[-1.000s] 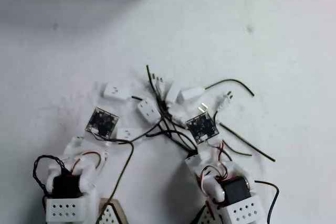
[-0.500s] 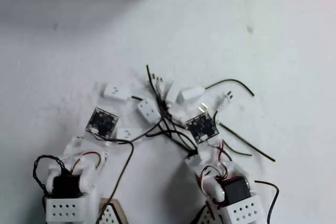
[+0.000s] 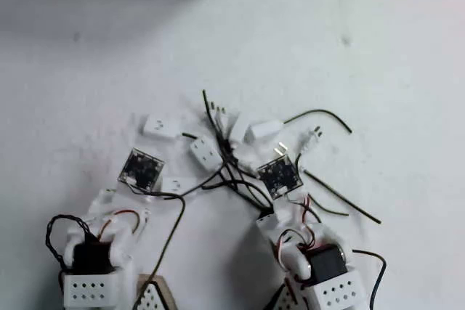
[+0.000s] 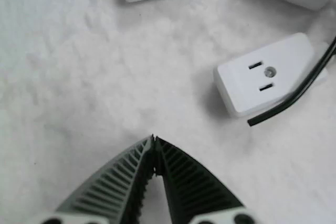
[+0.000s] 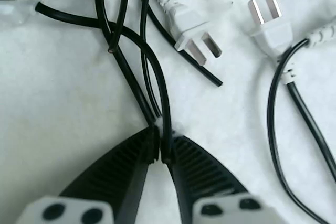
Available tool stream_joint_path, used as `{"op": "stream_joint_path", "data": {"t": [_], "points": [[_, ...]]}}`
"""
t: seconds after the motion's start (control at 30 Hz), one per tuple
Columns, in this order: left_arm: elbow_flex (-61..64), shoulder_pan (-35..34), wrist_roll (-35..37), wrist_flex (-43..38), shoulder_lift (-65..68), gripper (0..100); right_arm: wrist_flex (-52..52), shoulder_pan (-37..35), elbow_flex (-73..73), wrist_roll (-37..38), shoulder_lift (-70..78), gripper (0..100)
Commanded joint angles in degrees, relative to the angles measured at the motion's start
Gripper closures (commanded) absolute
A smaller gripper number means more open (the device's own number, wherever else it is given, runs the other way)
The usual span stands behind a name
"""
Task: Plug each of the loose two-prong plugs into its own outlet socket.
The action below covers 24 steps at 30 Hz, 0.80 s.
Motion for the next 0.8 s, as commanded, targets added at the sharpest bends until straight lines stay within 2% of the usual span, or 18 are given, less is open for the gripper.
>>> {"op": "stream_joint_path", "data": {"t": [0.0, 0.1, 0.17, 0.3, 0.37, 0.5, 0.77], "points": [[-0.35, 0.22, -0.53, 0.00, 0.04, 98, -1.10, 4.09, -8.62, -0.44, -0.57, 98.1], [-0.26, 0.04, -0.53, -2.81, 0.04, 98, -6.37, 9.36, -14.33, 0.09, -0.57, 98.2], [-0.18, 0.04, -0.53, -4.92, 0.04, 98, -7.78, 10.42, -16.70, 2.46, -0.57, 98.1], [-0.18, -0.04, -0.62, -5.19, 0.04, 98, -8.22, 10.33, -19.60, 20.92, -0.48, 98.1], [-0.09, -0.13, -0.62, -5.01, 0.04, 98, -9.19, 10.33, -21.27, 25.14, -0.40, 98.1], [-0.09, -0.13, -0.62, -4.04, 0.04, 98, -9.10, 10.42, -26.11, 25.32, 5.76, 98.1], [-0.09, -0.22, -0.62, -4.04, 0.04, 98, -9.19, 10.07, -39.65, 25.49, 41.01, 98.1]]}}
